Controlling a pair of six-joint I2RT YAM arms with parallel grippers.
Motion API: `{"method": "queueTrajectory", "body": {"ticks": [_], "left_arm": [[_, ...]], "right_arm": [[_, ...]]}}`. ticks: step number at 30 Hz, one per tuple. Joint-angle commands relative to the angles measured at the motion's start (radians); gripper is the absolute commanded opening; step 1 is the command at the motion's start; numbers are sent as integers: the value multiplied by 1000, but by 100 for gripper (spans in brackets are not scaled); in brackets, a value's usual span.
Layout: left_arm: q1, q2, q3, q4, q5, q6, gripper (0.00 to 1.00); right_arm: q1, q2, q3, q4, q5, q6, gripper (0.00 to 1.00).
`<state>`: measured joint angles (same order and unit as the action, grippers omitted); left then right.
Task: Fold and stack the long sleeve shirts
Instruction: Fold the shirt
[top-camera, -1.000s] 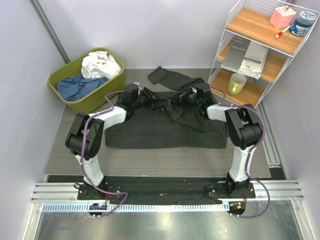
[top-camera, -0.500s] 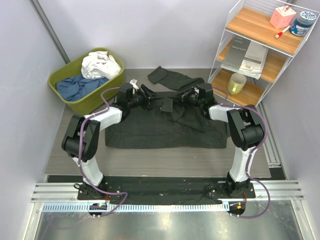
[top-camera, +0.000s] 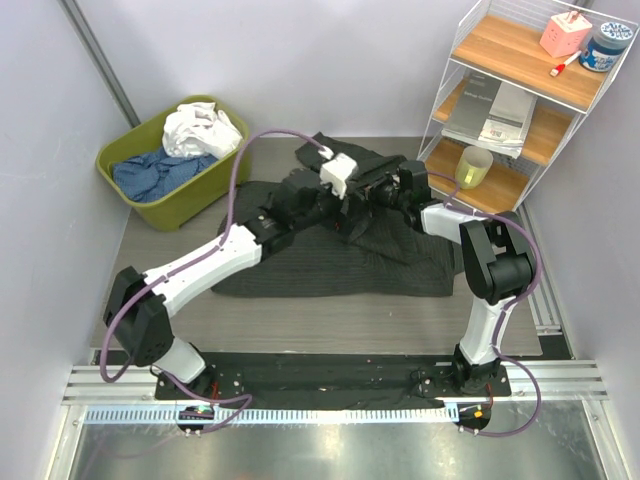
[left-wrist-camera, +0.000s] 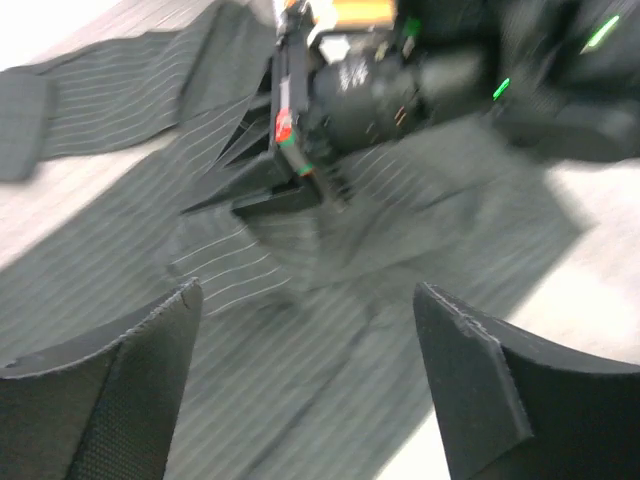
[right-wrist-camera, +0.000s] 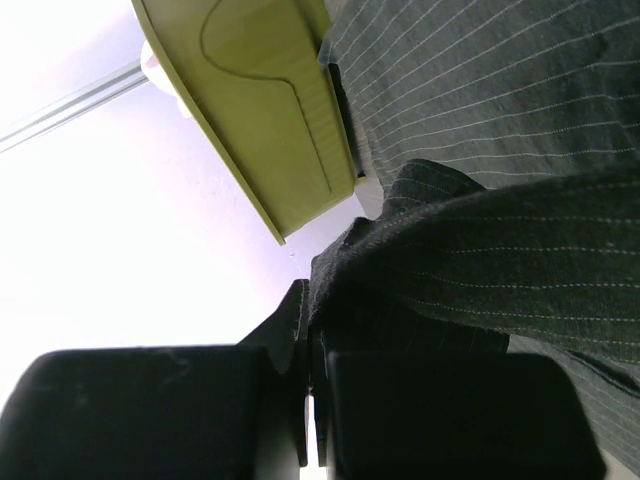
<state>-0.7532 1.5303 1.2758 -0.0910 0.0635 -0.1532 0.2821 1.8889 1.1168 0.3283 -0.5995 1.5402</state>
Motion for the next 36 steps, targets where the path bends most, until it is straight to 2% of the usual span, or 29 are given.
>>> {"method": "queueTrajectory", "body": {"ticks": [1,13,16,22,29,32,36], "left_arm": [[-57,68,25,-113,-280,297,82],[-66,192,57,16,-389,273,81],[-64,195,51,23,-375,226,81],[-64,96,-32,85,-239,129,82],[-66,160,-15,126,-321,133,83],[-63,207,20,134,-363,144,82],[-43,241,42,134,-406,149,69]], "right_arm": [[2,-63,-3,12,-5,44,1],[12,-93,-3,0,-13,80,1],[14,-100,-5,-6,-10,72,1],[14,-97,-15,-5,-5,72,1],[14,-102,-2,8,-23,83,1],[15,-106,-5,9,-34,87,1],[17,-129,-12,8,-43,87,1]]}}
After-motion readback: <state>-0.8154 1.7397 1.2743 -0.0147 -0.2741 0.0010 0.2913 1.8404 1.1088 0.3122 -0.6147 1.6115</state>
